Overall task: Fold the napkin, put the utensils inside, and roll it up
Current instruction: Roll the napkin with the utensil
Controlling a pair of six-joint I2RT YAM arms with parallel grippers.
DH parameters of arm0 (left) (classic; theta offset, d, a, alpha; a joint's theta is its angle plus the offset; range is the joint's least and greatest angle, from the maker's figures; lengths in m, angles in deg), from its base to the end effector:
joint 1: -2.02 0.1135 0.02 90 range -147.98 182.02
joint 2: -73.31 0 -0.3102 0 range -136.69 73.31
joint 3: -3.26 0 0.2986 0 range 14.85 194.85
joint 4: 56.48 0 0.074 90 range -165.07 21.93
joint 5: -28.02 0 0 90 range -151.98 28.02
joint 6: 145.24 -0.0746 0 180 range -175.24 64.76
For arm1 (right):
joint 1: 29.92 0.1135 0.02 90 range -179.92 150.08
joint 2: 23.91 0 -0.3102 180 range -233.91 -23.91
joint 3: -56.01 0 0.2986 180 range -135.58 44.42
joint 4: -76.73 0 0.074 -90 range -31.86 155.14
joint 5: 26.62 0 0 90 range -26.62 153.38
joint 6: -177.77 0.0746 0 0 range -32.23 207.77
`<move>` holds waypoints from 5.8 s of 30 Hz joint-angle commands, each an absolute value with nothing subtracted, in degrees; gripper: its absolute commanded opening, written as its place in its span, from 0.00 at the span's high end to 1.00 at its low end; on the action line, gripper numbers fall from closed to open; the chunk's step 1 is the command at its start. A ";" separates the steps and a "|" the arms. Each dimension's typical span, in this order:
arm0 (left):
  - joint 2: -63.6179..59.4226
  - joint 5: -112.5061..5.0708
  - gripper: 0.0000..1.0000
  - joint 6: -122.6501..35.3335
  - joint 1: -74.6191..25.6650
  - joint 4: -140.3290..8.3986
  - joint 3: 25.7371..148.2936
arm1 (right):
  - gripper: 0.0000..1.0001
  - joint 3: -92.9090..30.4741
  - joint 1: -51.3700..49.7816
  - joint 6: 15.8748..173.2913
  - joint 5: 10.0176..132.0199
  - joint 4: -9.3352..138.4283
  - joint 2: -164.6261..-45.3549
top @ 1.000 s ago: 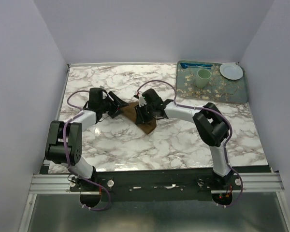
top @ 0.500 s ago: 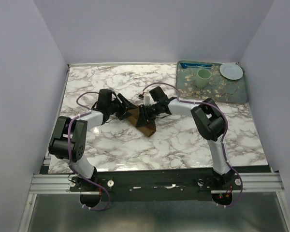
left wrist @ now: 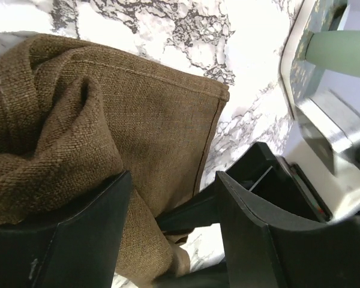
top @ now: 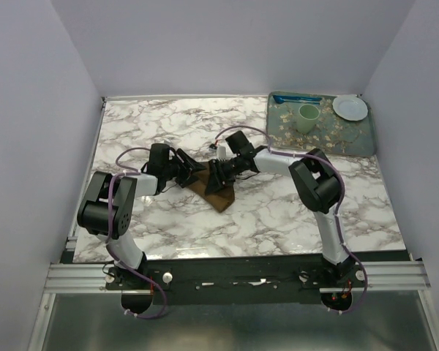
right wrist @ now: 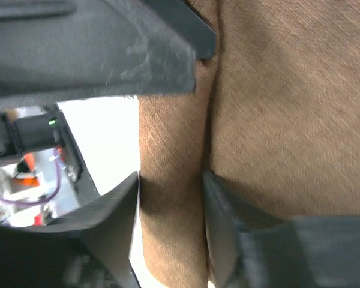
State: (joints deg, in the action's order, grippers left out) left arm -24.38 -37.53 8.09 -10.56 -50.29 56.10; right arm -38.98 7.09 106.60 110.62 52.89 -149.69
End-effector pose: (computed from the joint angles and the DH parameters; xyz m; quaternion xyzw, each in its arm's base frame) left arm 0.3681 -0.1138 0.1217 -0.2946 0.8352 -0.4109 0.2164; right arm 0.3903 0.3628 0.1107 -0.2581 0.8427 0.4676 0.0672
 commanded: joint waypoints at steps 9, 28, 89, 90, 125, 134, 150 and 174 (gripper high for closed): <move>-28.03 -40.62 0.32 7.25 -10.11 -53.56 54.92 | 0.16 -38.90 24.27 93.05 50.41 41.84 -133.77; -24.26 -38.16 0.32 7.87 -7.91 -55.58 55.19 | 0.51 -39.26 31.69 93.92 40.08 45.28 -144.94; -25.75 -68.31 0.75 9.10 -17.31 -95.84 72.85 | 0.28 -40.41 21.30 96.82 60.98 40.52 -134.42; -25.66 -68.22 0.75 9.36 -17.31 -95.93 72.77 | 0.24 -37.44 23.06 96.91 50.56 44.10 -133.08; -17.42 -59.43 0.34 0.50 -13.71 -85.13 64.51 | 0.73 -32.05 26.51 100.69 58.78 55.21 -141.25; -6.86 -57.59 0.05 -8.83 -10.72 -80.46 61.61 | 0.76 -33.54 15.96 108.68 97.01 54.60 -145.02; -5.36 -46.94 0.42 0.31 -10.72 -66.57 55.02 | 0.75 -39.60 7.70 119.41 119.89 55.12 -155.13; -22.05 -47.92 0.50 -0.13 -8.70 -60.95 58.97 | 0.43 -39.44 8.48 106.59 98.39 43.00 -141.37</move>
